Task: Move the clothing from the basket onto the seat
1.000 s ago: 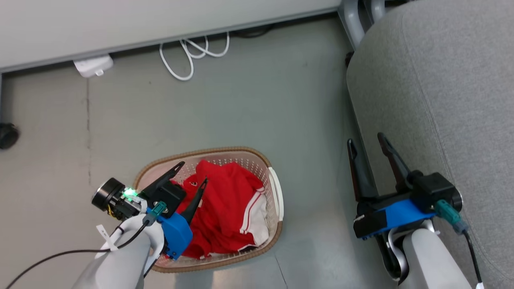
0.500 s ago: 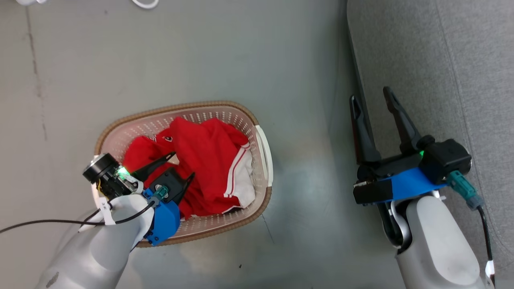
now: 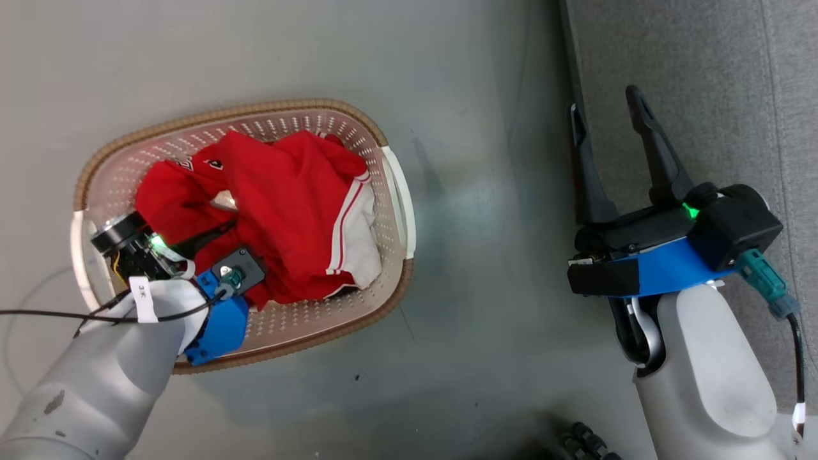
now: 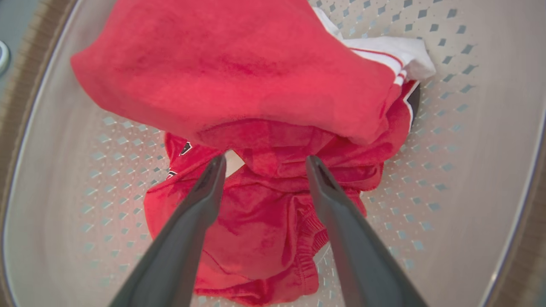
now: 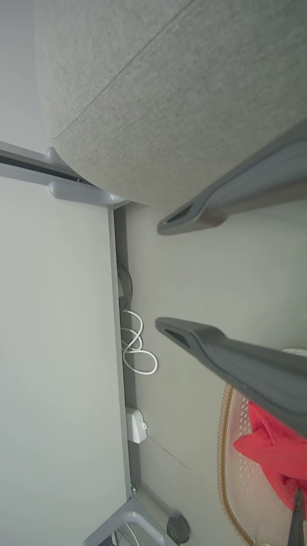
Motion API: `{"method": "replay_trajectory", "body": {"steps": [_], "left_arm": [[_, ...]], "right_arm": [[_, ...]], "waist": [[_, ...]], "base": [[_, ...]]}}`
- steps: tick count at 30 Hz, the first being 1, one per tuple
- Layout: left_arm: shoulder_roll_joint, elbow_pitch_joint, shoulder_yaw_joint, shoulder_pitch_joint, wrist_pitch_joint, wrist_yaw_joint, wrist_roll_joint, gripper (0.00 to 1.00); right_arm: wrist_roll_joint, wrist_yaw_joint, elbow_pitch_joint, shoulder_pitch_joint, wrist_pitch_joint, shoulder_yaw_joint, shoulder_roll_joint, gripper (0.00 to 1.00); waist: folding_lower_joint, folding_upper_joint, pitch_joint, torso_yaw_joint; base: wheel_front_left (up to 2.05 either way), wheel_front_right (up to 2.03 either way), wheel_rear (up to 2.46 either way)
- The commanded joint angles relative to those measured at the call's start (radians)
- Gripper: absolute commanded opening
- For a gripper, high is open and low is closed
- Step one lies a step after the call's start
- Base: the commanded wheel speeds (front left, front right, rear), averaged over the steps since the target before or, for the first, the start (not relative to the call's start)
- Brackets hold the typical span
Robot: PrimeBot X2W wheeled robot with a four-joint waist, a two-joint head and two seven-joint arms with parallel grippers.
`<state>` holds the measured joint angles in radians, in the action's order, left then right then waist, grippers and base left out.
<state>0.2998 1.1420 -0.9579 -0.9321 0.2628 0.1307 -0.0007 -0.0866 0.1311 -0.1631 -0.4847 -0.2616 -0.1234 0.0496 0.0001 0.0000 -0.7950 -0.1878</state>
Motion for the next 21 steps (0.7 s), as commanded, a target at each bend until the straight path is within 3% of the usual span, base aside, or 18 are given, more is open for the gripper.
{"method": "replay_trajectory", "body": {"steps": [1, 10, 21], "left_arm": [[0.007, 0.011, -0.013, -0.027, 0.003, -0.001, -0.003, 1.0], [0.021, 0.106, -0.085, -0.106, -0.005, -0.001, -0.005, 1.0], [0.043, 0.142, -0.17, -0.18, -0.118, -0.001, 0.04, 1.0]], "right_arm": [[0.003, -0.001, 0.009, -0.017, -0.005, 0.003, 0.001, 1.0], [-0.005, -0.001, 0.061, -0.021, -0.005, 0.008, 0.001, 1.0], [-0.013, -0.001, 0.112, -0.008, -0.005, 0.009, 0.001, 1.0]], "waist": [[-0.0001, 0.0, -0.034, -0.011], [-0.0001, 0.0, -0.118, -0.032], [-0.0001, 0.0, -0.189, -0.051]], "base": [[0.0, 0.0, 0.0], [0.0, 0.0, 0.0], [0.0, 0.0, 0.0]]}}
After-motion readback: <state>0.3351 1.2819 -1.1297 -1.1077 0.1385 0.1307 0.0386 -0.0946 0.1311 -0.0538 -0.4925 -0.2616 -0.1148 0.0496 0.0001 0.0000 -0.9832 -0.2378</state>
